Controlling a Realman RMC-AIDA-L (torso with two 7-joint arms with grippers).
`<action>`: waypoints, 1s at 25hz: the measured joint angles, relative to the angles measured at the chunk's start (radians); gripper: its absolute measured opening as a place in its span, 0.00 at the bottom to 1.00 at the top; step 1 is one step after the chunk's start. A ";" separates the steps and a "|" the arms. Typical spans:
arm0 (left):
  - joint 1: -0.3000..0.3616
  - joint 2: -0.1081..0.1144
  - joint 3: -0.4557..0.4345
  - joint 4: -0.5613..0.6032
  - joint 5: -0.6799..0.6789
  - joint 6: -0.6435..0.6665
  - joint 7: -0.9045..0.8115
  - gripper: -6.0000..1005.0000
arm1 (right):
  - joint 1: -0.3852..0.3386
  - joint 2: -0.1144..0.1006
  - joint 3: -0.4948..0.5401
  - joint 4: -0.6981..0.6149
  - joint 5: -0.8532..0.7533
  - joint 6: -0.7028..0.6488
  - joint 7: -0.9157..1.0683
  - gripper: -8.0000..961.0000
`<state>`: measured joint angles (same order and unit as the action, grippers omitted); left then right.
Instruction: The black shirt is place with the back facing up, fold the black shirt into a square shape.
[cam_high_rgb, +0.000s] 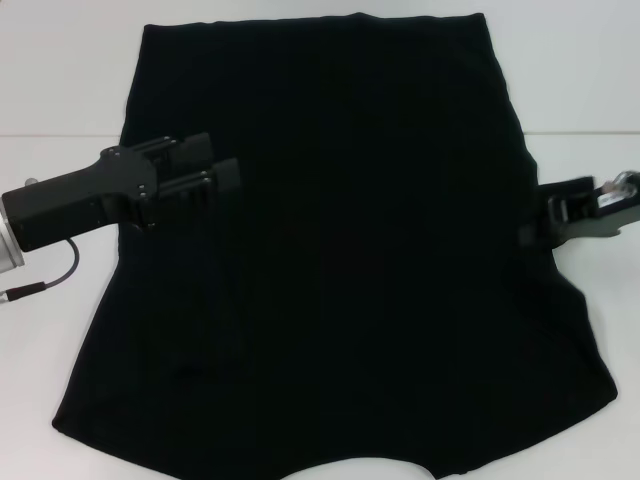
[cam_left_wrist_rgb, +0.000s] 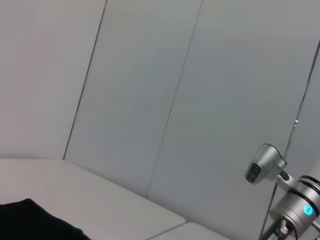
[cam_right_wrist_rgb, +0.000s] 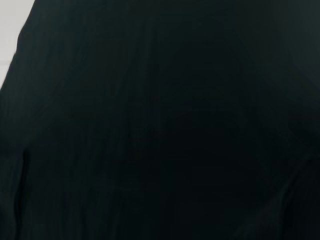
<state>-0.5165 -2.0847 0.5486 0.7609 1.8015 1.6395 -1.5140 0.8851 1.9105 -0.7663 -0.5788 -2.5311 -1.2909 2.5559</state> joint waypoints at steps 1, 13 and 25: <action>0.001 0.000 -0.004 0.000 0.000 0.000 0.000 0.66 | 0.002 0.005 -0.016 0.000 0.000 0.000 0.000 0.06; 0.000 0.003 -0.020 0.000 -0.001 -0.002 0.000 0.66 | 0.015 0.043 -0.152 -0.016 0.008 -0.004 -0.035 0.06; 0.003 0.003 -0.021 -0.001 0.004 -0.006 -0.003 0.66 | 0.002 0.025 -0.059 -0.012 0.099 -0.004 -0.036 0.31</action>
<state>-0.5131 -2.0815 0.5277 0.7595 1.8058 1.6337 -1.5167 0.8869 1.9357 -0.8251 -0.5903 -2.4324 -1.2951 2.5203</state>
